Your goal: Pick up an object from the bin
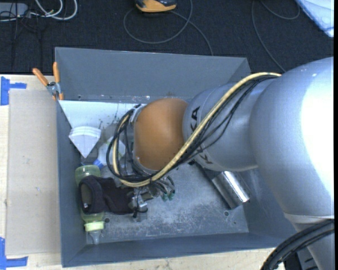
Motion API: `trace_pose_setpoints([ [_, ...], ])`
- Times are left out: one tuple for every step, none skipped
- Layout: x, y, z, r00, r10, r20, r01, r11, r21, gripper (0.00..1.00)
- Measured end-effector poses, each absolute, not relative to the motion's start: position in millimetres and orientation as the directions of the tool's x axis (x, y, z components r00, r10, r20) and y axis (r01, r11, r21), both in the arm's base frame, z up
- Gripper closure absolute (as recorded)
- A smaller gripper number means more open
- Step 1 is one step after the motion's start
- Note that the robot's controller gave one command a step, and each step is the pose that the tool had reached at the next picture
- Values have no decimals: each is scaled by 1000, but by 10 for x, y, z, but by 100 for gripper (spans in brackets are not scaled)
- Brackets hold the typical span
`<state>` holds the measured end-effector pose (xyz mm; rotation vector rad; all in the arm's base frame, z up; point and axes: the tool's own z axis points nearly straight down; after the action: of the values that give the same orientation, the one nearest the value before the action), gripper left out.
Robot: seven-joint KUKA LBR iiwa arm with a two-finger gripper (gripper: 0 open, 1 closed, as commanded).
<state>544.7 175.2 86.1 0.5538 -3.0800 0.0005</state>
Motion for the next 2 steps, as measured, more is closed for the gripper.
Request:
trace_pose_setpoints([
  [5475, 1903, 795, -979, -204, 9, -204, 979, 1, 0],
  [5455, 2102, 724, -533, -846, 5, -846, 533, 4, 100],
])
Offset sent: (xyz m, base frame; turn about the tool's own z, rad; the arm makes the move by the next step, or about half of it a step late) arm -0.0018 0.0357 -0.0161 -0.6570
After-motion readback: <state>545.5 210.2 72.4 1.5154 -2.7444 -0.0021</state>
